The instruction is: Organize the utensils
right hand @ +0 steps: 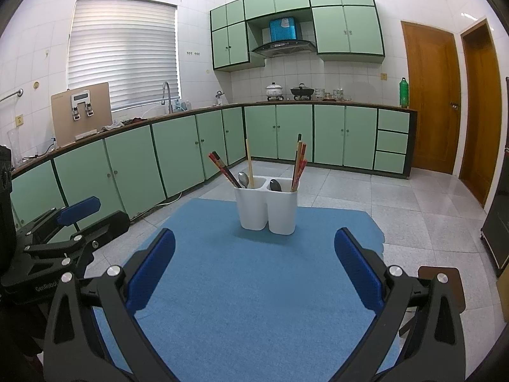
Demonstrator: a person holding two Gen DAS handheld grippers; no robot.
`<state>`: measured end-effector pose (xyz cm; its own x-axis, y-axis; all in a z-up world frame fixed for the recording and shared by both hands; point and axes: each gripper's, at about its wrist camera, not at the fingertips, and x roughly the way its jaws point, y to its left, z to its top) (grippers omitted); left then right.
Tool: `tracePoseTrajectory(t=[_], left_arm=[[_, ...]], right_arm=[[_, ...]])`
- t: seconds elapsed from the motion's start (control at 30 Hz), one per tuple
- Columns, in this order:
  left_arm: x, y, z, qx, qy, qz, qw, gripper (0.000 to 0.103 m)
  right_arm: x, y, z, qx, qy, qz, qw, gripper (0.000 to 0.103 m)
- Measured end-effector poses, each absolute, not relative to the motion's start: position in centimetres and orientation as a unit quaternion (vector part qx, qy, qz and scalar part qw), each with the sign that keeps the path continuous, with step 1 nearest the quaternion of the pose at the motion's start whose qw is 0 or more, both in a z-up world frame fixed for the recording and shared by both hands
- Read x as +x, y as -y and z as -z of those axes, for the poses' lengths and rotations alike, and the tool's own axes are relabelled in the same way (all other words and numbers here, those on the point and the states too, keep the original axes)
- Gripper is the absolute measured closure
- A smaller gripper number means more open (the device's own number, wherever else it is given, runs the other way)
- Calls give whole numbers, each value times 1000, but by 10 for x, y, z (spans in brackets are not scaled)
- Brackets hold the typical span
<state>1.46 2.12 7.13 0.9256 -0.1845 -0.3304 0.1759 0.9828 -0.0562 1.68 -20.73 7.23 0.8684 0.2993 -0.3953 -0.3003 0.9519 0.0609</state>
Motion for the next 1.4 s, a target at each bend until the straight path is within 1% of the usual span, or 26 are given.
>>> tracePoseTrajectory(t=[1.4], left_arm=[[14, -21, -67, -13, -172, 90, 981, 20]], right_arm=[[15, 201, -70, 0, -206, -156, 966, 6]])
